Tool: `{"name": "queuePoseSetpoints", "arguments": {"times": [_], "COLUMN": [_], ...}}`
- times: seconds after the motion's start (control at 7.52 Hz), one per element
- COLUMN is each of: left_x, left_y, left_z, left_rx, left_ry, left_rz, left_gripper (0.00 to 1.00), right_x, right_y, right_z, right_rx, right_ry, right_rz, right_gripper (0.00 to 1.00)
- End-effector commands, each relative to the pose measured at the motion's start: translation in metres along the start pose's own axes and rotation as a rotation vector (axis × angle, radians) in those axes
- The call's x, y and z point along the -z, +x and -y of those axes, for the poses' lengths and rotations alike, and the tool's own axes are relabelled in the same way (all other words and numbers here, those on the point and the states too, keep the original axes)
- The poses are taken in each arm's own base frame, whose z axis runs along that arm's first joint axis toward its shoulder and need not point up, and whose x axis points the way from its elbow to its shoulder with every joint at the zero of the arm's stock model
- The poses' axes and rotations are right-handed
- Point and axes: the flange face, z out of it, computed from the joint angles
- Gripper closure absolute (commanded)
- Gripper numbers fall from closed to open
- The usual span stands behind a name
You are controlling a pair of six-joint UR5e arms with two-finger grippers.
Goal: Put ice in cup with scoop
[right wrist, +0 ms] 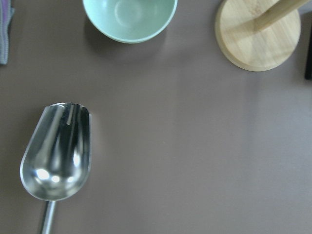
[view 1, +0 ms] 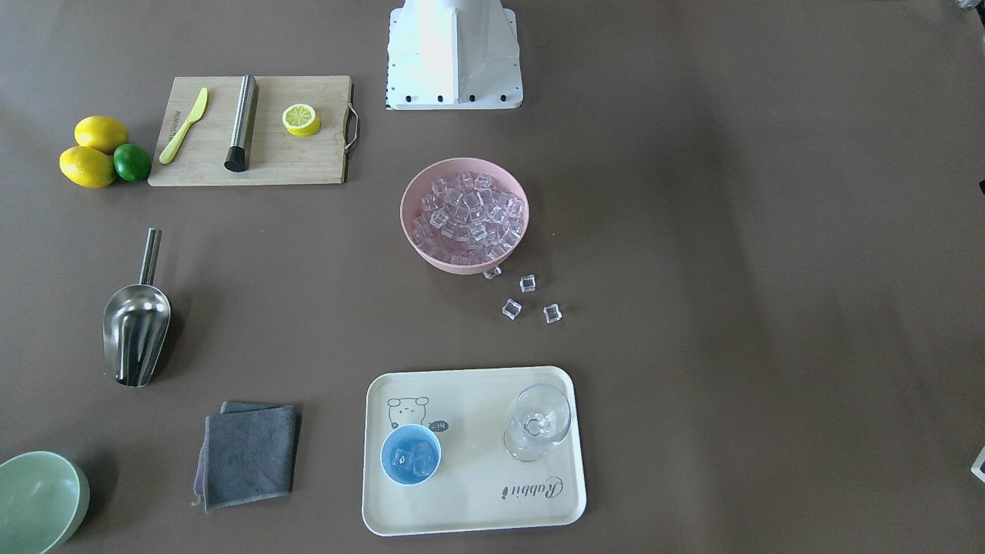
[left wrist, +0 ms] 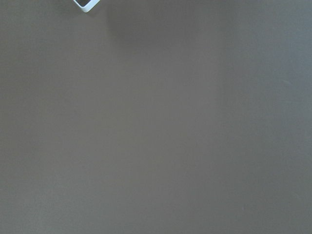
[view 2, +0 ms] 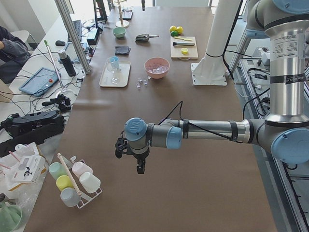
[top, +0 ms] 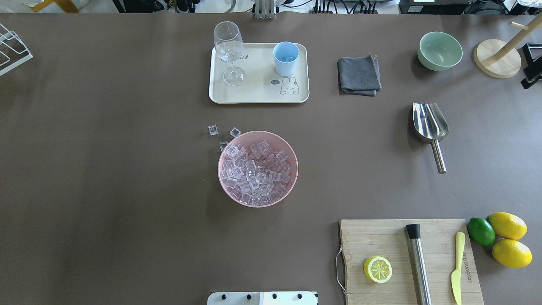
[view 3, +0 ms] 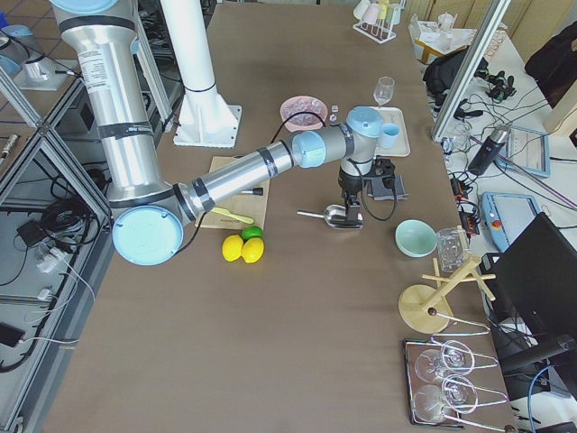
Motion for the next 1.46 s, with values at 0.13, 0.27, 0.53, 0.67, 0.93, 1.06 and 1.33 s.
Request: {"name": "queuePoseSetpoints", "arguments": {"times": [0.13,0.27,0.53,0.67,0.93,1.06,1.33], "left_x": [-0.008,-0.006,-0.005,-0.006,-0.006,-0.006,-0.006], "left_y": [-0.010,-0.009,-0.007,-0.008,-0.009,-0.009,-0.009], "left_z": [-0.007,-0.007,-0.006,-0.006,-0.007,-0.007,-0.006], "left_rx": [0.019,0.019,0.016,0.018,0.019,0.019,0.018], "left_ry": [-0.014,-0.011,-0.010,-0.012,-0.013,-0.013,-0.012], "left_rz": [0.004,0.002,0.001,0.004,0.005,0.005,0.005], "left_gripper": [0.02,0.01,0.01,0.02,0.01,0.01,0.01], "right_x": [-0.008,-0.027,-0.042,-0.041,-0.044,-0.044,-0.047], "right_y": [0.196,0.226,0.238,0.238,0.241,0.240,0.242], "right_z": [-0.046,-0.056,-0.073,-0.074,-0.078,-0.076,-0.081], "right_rx": [0.018,0.032,0.055,0.065,0.059,0.062,0.056], "right_ry": [-0.067,-0.082,-0.049,-0.039,-0.046,-0.044,-0.051], "right_rz": [0.023,0.061,0.044,0.029,0.026,0.025,0.028], "right_gripper": [0.00,0.00,0.00,0.00,0.00,0.00,0.00]}}
